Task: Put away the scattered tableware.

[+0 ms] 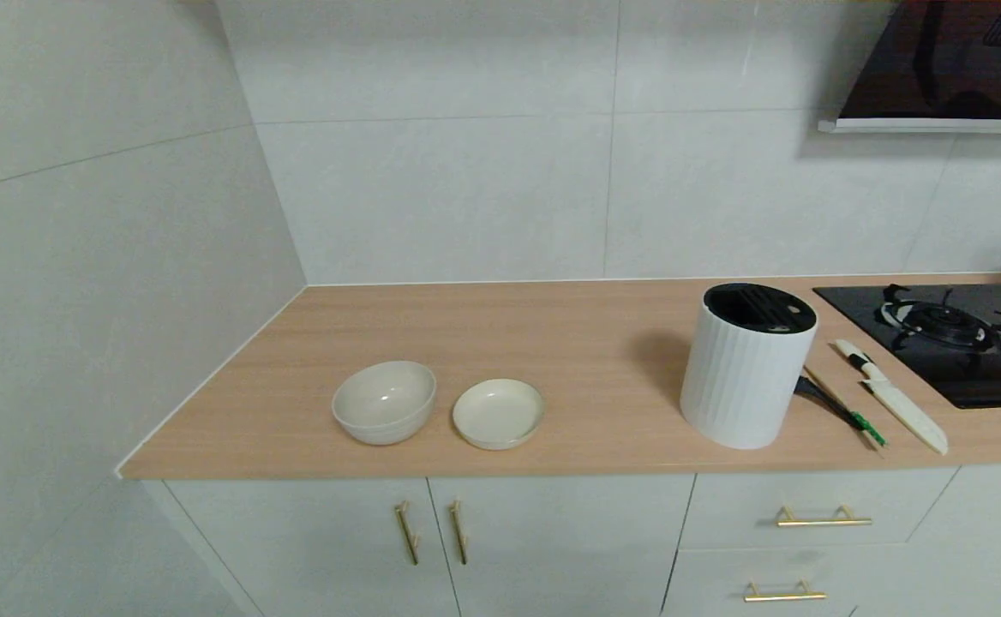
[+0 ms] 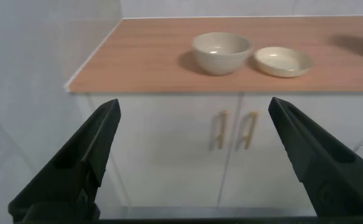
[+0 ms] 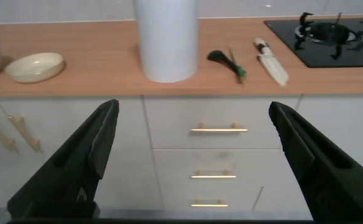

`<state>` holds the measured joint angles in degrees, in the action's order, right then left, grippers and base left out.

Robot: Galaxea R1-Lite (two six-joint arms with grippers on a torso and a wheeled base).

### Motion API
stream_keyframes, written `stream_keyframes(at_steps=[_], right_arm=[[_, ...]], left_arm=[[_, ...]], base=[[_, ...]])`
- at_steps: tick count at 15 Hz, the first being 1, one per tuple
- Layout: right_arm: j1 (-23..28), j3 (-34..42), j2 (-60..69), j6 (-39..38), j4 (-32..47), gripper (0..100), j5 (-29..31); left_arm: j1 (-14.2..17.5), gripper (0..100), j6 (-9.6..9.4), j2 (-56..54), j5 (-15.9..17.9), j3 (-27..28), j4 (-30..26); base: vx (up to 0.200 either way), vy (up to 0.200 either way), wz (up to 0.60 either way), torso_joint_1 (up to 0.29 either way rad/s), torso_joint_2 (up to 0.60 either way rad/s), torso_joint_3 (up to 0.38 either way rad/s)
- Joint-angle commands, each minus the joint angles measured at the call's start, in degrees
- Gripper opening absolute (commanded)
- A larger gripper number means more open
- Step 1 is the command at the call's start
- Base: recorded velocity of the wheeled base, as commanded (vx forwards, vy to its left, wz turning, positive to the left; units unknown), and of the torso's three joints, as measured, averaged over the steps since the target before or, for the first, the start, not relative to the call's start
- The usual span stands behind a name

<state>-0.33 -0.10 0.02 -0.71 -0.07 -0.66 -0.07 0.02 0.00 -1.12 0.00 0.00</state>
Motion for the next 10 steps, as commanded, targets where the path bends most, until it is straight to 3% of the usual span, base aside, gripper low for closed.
stream_keyframes(at_steps=[1,10], right_arm=[[0.0,0.0,0.0,0.0,0.0,100,0.0],[0.0,0.0,0.0,0.0,0.0,100,0.0]], left_arm=[[0.0,100,-0.02,0.1,0.0,0.0,0.0],[0.0,100,-0.02,0.1,0.0,0.0,0.0]], base=[[0.0,0.2,0.0,0.007,0.01,0.002],[0.0,0.2,0.0,0.002,0.0,0.001]])
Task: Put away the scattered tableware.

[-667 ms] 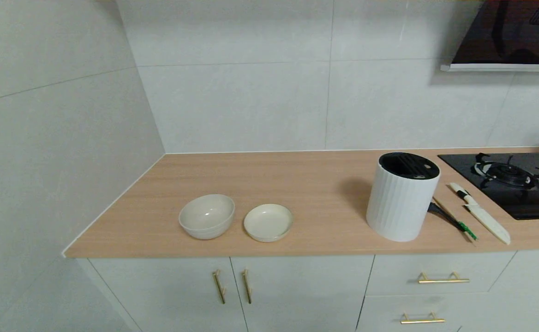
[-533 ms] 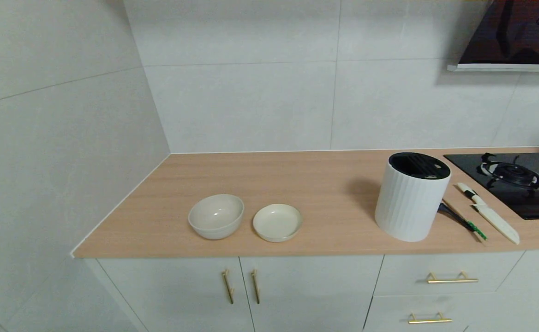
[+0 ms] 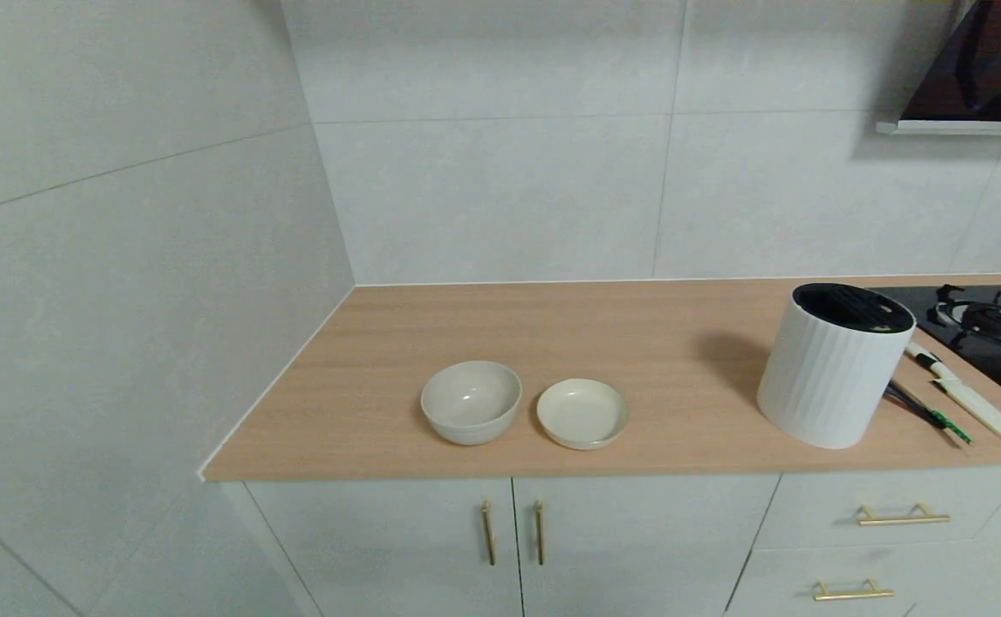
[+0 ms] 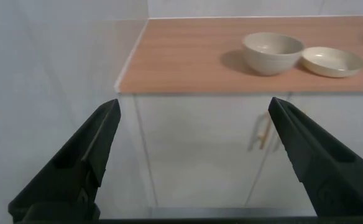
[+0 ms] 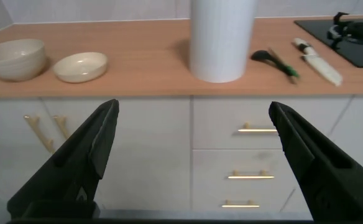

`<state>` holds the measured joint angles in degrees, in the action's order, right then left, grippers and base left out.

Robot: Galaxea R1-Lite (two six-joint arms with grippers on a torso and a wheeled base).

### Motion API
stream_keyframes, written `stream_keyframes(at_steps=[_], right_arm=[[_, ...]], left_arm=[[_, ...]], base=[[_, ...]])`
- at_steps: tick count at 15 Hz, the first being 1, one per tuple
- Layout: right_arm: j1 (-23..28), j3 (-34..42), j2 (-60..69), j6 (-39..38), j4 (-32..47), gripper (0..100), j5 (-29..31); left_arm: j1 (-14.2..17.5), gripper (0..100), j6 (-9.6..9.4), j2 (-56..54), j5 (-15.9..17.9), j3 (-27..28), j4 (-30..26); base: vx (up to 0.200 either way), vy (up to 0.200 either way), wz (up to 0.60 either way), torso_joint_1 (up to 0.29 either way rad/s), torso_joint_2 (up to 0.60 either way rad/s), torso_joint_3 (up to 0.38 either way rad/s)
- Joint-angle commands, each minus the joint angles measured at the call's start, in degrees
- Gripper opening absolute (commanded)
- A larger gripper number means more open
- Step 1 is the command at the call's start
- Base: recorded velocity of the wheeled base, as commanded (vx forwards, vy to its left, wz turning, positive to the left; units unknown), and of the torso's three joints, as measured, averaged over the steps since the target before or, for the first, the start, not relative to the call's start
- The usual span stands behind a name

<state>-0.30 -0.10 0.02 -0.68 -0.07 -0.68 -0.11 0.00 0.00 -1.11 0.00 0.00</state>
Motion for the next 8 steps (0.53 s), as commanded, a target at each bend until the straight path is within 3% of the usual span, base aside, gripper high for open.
stream_keyframes(at_steps=[1,8], right_arm=[[0.0,0.0,0.0,0.0,0.0,100,0.0],[0.0,0.0,0.0,0.0,0.0,100,0.0]], left_arm=[[0.0,100,0.09,0.1,0.0,0.0,0.0],[0.0,100,0.0,0.1,0.0,0.0,0.0]], base=[[0.0,0.2,0.0,0.002,0.0,-0.002],[0.0,0.0,0.0,0.0,0.0,0.0]])
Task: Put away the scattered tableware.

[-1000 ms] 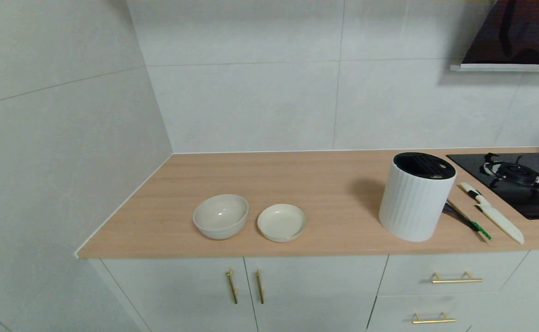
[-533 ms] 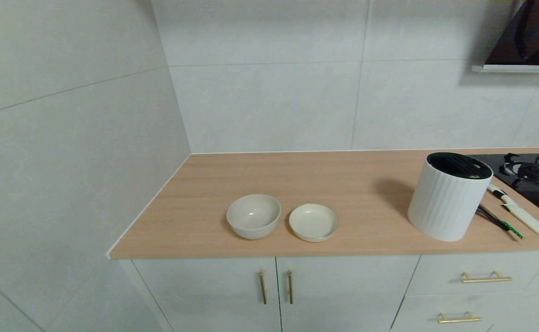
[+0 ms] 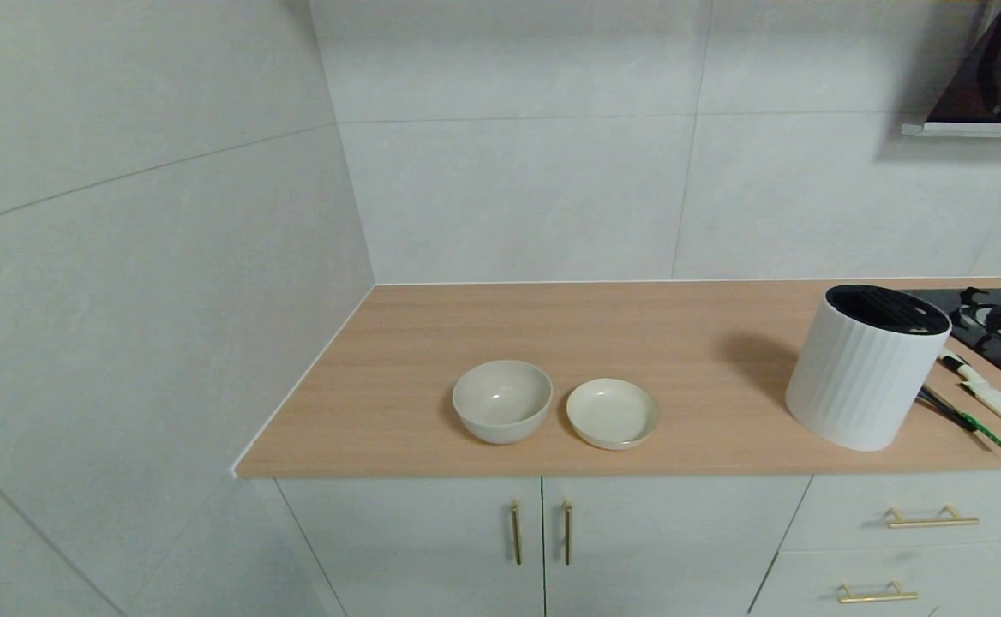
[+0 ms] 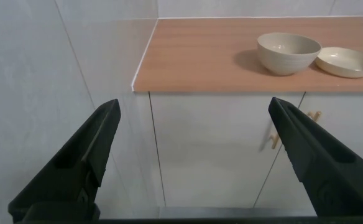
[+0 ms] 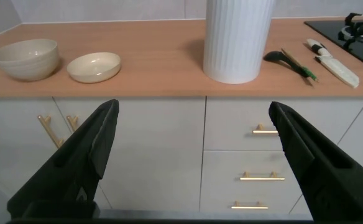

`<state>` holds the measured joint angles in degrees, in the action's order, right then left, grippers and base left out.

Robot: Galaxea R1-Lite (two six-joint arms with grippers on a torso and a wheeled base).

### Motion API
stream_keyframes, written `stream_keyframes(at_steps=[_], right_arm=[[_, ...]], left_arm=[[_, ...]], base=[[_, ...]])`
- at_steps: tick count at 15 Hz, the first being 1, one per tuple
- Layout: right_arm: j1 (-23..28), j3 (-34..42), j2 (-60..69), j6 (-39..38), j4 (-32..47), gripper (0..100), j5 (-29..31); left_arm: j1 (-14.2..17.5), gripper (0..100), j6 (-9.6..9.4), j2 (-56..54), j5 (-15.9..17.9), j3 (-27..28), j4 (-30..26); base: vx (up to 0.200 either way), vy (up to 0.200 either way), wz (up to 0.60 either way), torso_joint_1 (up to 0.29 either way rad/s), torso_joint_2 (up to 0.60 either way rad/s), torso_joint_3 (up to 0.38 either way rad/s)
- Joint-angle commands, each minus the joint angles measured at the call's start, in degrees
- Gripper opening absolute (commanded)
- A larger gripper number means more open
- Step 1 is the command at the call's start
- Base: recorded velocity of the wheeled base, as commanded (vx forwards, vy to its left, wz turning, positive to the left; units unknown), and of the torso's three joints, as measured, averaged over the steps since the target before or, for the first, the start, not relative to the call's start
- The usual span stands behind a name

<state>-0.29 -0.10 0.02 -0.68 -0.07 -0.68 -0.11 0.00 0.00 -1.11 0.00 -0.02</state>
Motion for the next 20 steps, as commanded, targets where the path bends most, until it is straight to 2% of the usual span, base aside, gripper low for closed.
stream_keyframes(at_steps=[1,9,20], right_arm=[[-0.1,0.0,0.0,0.0,0.0,100,0.0],[-0.1,0.0,0.0,0.0,0.0,100,0.0],[-0.1,0.0,0.0,-0.1,0.0,100,0.0]], left_arm=[[0.0,100,0.0,0.1,0.0,0.0,0.0],[0.0,100,0.0,0.1,0.0,0.0,0.0],[0.0,100,0.0,0.1,0.0,0.0,0.0]], base=[[0.0,0.0,0.0,0.0,0.0,0.0],[0.0,0.0,0.0,-0.009,0.02,0.011],[0.0,0.0,0.0,-0.226,0.5,0.271]])
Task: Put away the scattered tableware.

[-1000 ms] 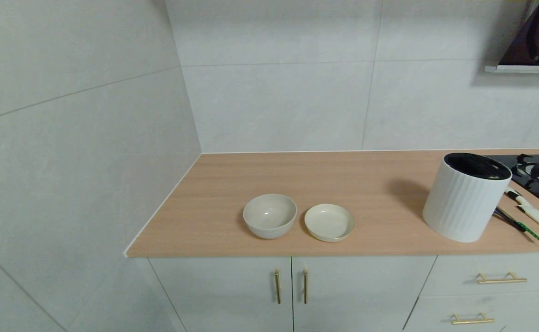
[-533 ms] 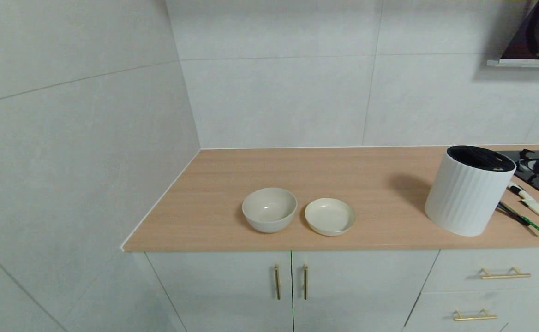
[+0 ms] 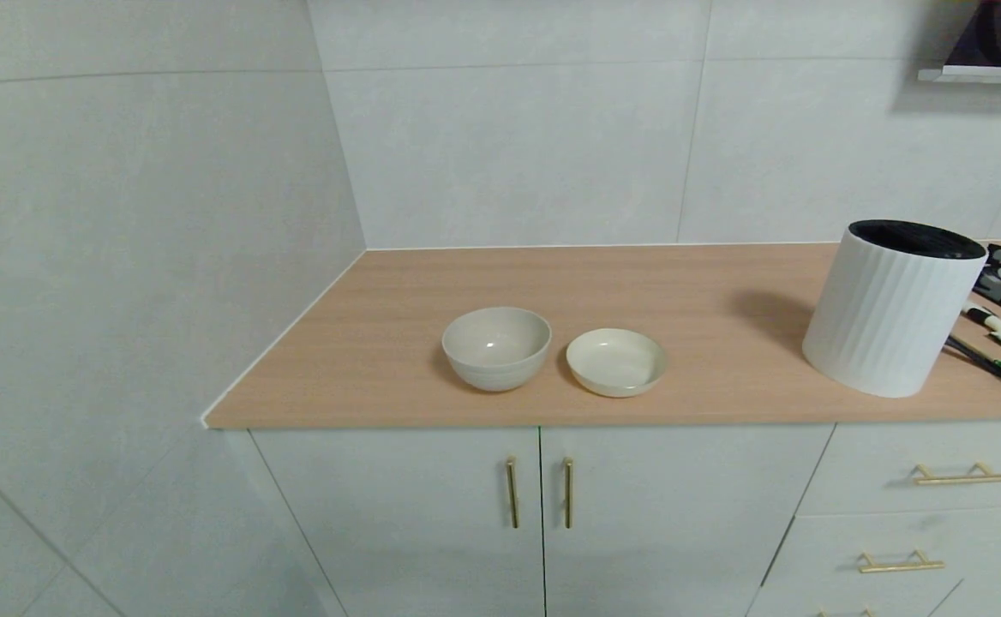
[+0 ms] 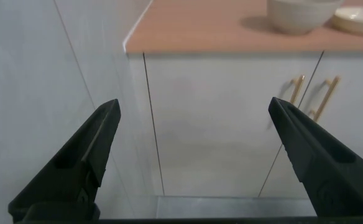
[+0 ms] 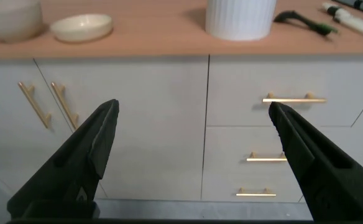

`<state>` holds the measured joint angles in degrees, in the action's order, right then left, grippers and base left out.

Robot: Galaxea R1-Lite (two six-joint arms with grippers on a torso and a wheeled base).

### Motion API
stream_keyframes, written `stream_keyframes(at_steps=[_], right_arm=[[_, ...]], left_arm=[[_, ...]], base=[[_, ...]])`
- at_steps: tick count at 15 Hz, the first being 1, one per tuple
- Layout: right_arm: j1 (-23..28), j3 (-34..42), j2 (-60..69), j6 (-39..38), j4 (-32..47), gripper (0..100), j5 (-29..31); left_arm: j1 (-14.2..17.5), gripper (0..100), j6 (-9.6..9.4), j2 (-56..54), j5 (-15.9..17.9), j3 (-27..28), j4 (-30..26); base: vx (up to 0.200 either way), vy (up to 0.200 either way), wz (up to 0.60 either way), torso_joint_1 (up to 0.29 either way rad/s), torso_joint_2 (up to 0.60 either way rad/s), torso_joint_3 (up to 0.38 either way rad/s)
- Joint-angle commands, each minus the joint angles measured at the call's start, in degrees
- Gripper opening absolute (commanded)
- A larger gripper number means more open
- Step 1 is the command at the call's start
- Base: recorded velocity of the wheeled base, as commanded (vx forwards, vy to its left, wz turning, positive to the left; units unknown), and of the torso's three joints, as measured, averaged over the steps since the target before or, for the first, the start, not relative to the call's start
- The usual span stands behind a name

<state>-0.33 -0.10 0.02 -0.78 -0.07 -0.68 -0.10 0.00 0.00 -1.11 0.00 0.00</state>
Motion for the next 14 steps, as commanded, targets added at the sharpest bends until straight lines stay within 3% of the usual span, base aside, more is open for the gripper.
stream_keyframes(at_steps=[1,14], right_arm=[[0.0,0.0,0.0,0.1,0.0,100,0.0],[0.0,0.0,0.0,0.0,0.0,100,0.0]], left_arm=[[0.0,100,0.0,0.1,0.0,0.0,0.0],[0.0,100,0.0,0.1,0.0,0.0,0.0]], base=[[0.0,0.0,0.0,-0.237,0.52,0.29],[0.0,0.0,0.0,-0.201,0.49,0.283]])
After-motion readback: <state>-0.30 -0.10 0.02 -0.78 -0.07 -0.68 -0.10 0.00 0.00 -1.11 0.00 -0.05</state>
